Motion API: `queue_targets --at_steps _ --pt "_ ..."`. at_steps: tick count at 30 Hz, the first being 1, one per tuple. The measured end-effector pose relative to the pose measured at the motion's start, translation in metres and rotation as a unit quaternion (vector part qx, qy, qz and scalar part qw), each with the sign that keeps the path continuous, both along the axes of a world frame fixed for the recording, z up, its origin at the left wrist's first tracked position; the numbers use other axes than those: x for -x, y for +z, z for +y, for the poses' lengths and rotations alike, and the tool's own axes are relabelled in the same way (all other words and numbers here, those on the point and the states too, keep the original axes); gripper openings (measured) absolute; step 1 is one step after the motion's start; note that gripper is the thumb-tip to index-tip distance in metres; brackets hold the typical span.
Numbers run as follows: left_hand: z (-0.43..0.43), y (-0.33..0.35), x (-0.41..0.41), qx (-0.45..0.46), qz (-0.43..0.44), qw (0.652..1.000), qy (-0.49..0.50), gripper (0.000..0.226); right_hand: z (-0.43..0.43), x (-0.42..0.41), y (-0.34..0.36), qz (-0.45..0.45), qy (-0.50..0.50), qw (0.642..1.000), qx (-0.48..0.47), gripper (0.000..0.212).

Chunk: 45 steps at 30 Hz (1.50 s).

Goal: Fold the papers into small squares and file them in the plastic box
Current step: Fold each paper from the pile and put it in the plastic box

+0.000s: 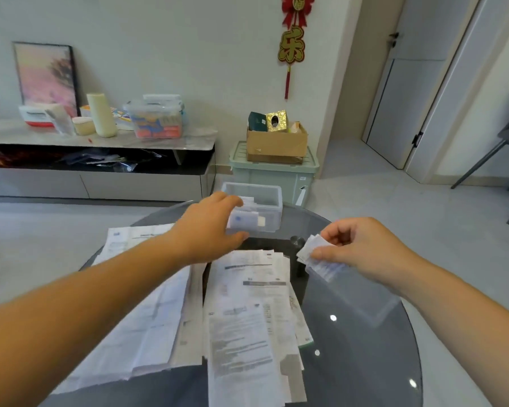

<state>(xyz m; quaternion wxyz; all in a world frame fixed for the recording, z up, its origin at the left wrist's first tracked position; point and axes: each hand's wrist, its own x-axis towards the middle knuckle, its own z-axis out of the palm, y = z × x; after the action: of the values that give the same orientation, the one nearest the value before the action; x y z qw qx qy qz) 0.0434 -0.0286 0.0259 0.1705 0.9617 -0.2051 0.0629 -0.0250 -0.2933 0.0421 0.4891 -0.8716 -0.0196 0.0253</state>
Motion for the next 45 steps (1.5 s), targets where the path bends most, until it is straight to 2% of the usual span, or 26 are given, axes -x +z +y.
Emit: queue_targets --at_steps 3,6,10,16,20,24,30,38,42,45 --pt "0.008 0.012 -0.055 -0.138 -0.043 0.989 -0.034 0.076 0.02 -0.059 0.012 -0.06 -0.032 0.998 0.012 0.012" --pt "0.004 0.013 -0.095 -0.251 -0.033 0.965 -0.062 0.085 0.041 -0.12 0.016 -0.083 -0.035 0.995 0.036 0.014" --pt "0.002 -0.006 -0.13 -0.32 -0.017 0.943 -0.092 0.083 0.07 -0.189 -0.001 -0.095 -0.039 0.989 0.107 0.018" --pt "0.004 -0.03 -0.143 -0.322 -0.046 0.94 -0.105 0.076 0.091 -0.223 -0.032 -0.189 -0.034 0.954 0.23 0.009" --pt "0.006 -0.032 -0.148 -0.296 -0.03 0.947 -0.118 0.07 0.093 -0.23 -0.041 -0.221 -0.038 0.913 0.341 0.017" --pt "0.007 -0.03 -0.155 -0.303 -0.036 0.94 -0.151 0.065 0.09 -0.233 -0.041 -0.241 -0.019 0.875 0.42 0.019" --pt "0.0 -0.024 -0.157 -0.322 -0.025 0.931 -0.169 0.067 0.095 -0.235 -0.037 -0.236 0.0 0.869 0.436 0.018" --pt "-0.001 -0.028 -0.158 -0.286 0.009 0.945 -0.156 0.07 0.093 -0.234 -0.042 -0.263 -0.013 0.874 0.408 0.008" --pt "-0.002 -0.03 -0.159 -0.277 0.014 0.949 -0.15 0.07 0.092 -0.235 -0.043 -0.246 -0.026 0.886 0.392 0.01" --pt "-0.002 -0.031 -0.159 -0.278 0.001 0.949 -0.149 0.069 0.092 -0.235 -0.041 -0.239 -0.014 0.88 0.409 0.013"
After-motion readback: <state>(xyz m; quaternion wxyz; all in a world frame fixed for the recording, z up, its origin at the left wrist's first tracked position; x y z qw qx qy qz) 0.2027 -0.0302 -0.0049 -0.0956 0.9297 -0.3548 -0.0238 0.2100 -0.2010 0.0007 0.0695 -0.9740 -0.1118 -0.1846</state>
